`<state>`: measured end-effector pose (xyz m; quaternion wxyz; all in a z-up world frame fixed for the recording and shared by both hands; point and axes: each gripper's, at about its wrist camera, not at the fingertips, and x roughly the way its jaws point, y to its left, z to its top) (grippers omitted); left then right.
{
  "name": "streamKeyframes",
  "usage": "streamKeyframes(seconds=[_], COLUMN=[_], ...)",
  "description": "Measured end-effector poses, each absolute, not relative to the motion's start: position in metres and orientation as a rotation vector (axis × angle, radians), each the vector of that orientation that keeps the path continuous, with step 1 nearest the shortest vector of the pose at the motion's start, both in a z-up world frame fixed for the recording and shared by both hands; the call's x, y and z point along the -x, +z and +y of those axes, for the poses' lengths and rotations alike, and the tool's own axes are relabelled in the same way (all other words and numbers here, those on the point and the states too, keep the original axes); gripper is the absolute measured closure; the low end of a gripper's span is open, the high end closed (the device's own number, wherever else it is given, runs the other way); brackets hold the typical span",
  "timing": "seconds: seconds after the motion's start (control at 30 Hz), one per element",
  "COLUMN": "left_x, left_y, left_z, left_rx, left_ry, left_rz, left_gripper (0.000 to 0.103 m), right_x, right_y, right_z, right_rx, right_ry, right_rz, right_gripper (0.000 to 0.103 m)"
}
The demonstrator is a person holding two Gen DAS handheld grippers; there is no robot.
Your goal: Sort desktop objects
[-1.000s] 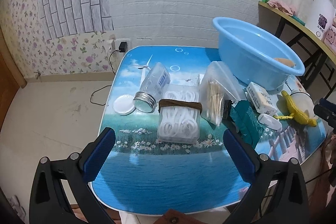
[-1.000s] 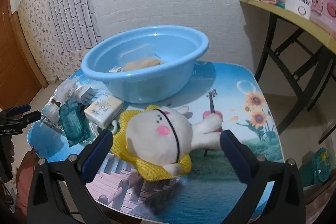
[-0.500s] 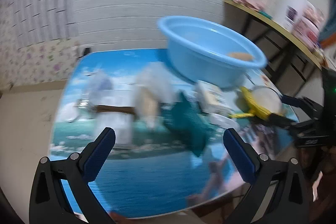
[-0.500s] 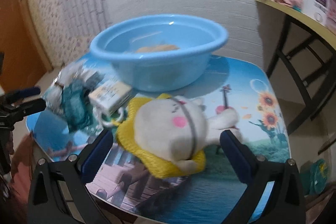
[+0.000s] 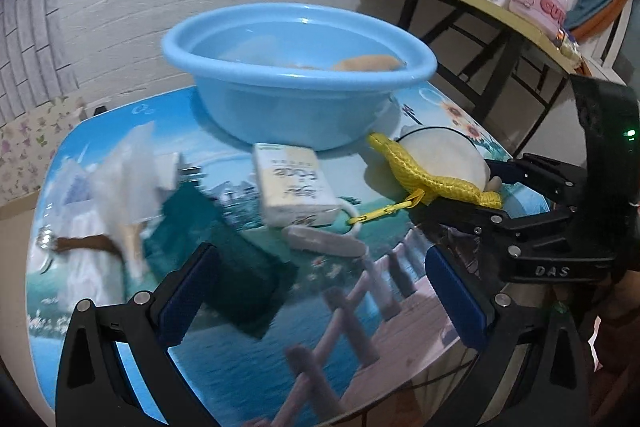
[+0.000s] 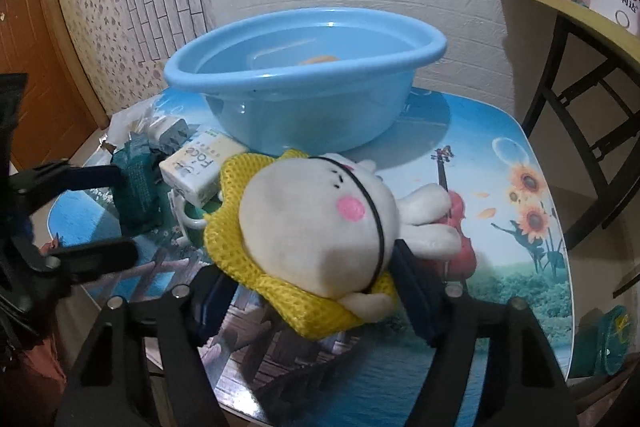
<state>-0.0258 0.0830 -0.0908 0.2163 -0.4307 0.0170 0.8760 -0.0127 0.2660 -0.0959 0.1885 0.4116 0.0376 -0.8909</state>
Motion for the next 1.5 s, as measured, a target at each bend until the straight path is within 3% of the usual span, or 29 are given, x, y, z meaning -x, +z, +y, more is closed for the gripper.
streamKeyframes(seconds=[0.37, 0.43, 0.5, 0.53, 1.2, 1.23, 1.27, 1.3, 1.37, 1.5], left_x=[0.041, 0.044, 0.046, 0.046, 0.031, 0.032, 0.033, 0.033, 0.032, 0.033], left_y=[-0.105, -0.107, -0.11, -0.11, -0.106, -0.105, -0.105, -0.105, -0.105, -0.105], left_z=[0.114, 0.114, 0.113, 0.111, 0.086, 0.088, 0.091, 0.094, 0.101, 0.122], left_rx=[1.209, 1.237, 1.263, 1.257, 1.232, 1.23, 1.23, 1.23, 1.236, 1.219], left_ry=[2.28, 2.265, 2.263, 2.266, 2.294, 2.303, 2.308, 2.306, 2.307, 2.272], left_rz=[0.084, 0.076, 0.092, 0.098, 0.035, 0.04, 0.048, 0.057, 0.07, 0.097], left_gripper=[0.004, 0.022, 0.081, 0.084, 0.083, 0.08, 0.068, 0.048, 0.017, 0.015], right_x=[0.011, 0.012, 0.012, 0.012, 0.006, 0.006, 0.006, 0.006, 0.007, 0.006], right_y=[-0.088, -0.088, -0.088, -0.087, -0.083, -0.083, -0.083, -0.083, -0.083, -0.084], right_z=[0.275, 0.279, 0.282, 0.283, 0.293, 0.293, 0.293, 0.293, 0.292, 0.289], right_rx=[-1.124, -1.132, -1.134, -1.132, -1.133, -1.134, -1.134, -1.132, -1.133, -1.143], right_ry=[-2.496, -2.5, -2.499, -2.501, -2.545, -2.545, -2.545, -2.544, -2.541, -2.505], right_rz=[0.066, 0.048, 0.031, 0.028, 0.007, 0.005, 0.005, 0.005, 0.007, 0.007], right_gripper=[0.033, 0.033, 0.033, 0.033, 0.033, 0.033, 0.033, 0.033, 0.033, 0.033])
